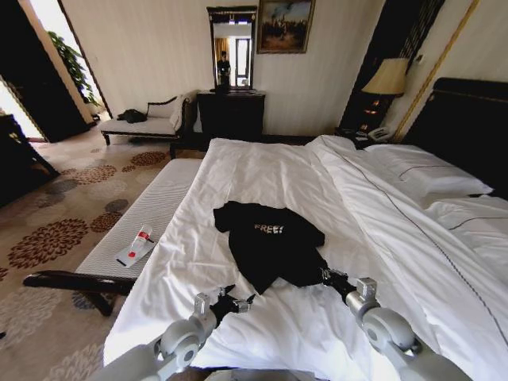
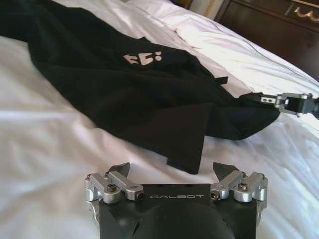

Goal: Fold the clothes on the bed.

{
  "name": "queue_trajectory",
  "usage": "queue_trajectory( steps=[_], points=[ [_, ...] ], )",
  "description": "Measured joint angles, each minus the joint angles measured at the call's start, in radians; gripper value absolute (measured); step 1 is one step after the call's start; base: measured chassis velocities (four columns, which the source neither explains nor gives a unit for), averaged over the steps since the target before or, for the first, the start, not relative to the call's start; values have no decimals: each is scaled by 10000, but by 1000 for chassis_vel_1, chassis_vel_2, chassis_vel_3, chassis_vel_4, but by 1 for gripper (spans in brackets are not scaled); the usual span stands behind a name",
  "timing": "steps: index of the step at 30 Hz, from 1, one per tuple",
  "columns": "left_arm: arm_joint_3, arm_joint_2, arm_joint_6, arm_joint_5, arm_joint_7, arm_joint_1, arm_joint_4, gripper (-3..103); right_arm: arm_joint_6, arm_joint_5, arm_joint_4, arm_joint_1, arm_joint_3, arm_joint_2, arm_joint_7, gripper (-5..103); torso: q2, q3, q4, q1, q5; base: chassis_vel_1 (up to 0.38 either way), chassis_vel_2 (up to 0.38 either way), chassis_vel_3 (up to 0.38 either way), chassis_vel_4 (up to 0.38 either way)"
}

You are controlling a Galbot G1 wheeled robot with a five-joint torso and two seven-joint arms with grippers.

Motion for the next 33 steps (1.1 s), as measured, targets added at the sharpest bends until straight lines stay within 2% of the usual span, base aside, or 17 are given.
queue_trajectory(
  steps=[1,7,11,17,20,24,25,27,28,30,33],
  points=[
    [122,-75,-12,258,146,-124,93,93,-10,27,-16,25,-9,-13,4,1,0,0,-1,0,-1,0,0,0,0],
    [697,-464,-50,644,366,-666,476,92,-53,94,-44,108,-61,-35,45,1,0,1,-1,0,-1,0,0,0,0],
    [1201,-1109,-83,783,391,-1256,1116,91,-102,149,-35,99,-66,-9,97,1,0,0,-3,0,-1,0,0,0,0],
    [1471,-1299,-119,860,354,-1590,1491,90,-103,154,-40,62,38,-13,103,1,0,0,-2,0,-1,0,0,0,0],
    [1534,-1271,-155,920,329,-1633,1557,85,-103,188,-40,66,82,-28,110,1,0,0,-2,0,-2,0,0,0,0],
    [1391,-1254,-331,1130,421,-1475,1710,64,-107,241,-42,138,88,-22,131,1,0,0,-1,0,-3,0,0,0,0],
    [1391,-1254,-331,1130,421,-1475,1710,64,-107,241,-42,138,88,-22,131,1,0,0,-1,0,-3,0,0,0,0],
    [1229,-1284,-414,1170,499,-1364,1740,54,-110,245,-52,151,63,-3,142,1,0,0,-1,0,-3,0,0,0,0],
    [1229,-1284,-414,1170,499,-1364,1740,54,-110,245,-52,151,63,-3,142,1,0,0,-1,0,-3,0,0,0,0],
    [1157,-1254,-533,1251,621,-1272,1709,43,-113,239,-52,131,52,3,145,1,-1,0,-1,0,-2,0,0,0,0],
    [1104,-1234,-625,1302,680,-1194,1690,37,-116,238,-47,127,47,7,146,1,-1,0,-2,0,-3,0,0,0,0]
  ],
)
